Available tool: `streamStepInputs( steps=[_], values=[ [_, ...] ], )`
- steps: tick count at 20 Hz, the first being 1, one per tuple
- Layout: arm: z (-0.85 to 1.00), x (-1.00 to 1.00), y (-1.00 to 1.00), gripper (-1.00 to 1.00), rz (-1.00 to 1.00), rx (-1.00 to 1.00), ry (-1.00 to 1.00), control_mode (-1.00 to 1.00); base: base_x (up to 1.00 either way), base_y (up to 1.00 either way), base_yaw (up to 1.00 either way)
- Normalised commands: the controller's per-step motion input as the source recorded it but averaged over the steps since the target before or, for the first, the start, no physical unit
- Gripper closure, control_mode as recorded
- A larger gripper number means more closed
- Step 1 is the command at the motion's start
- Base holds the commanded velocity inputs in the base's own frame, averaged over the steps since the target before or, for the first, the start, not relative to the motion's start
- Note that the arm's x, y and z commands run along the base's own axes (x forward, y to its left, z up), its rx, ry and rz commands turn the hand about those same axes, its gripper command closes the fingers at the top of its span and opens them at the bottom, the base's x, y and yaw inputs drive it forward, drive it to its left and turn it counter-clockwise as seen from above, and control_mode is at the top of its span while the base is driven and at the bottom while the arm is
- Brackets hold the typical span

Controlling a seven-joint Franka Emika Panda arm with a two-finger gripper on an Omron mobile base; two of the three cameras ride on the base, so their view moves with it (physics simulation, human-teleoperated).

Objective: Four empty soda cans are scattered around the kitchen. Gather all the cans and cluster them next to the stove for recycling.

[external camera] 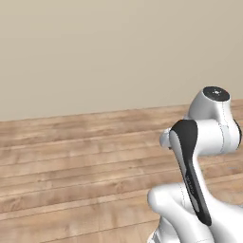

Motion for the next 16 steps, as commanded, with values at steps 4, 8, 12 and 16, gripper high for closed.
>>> streamStepInputs(
  steps=[4, 8, 12, 16],
  values=[
    [0.0, 0.0, 0.0, -1.0, 0.0, 0.0, 0.0, 1.0, 0.0, 0.0, 0.5],
    [0.0, 0.0, 0.0, -1.0, 0.0, 0.0, 0.0, 1.0, 0.0, 0.0, 0.5],
    [0.0, 0.0, 0.0, -1.0, 0.0, 0.0, 0.0, 1.0, 0.0, 0.0, 0.5],
    [0.0, 0.0, 0.0, -1.0, 0.0, 0.0, 0.0, 1.0, 0.0, 0.0, 0.5]
  ],
)
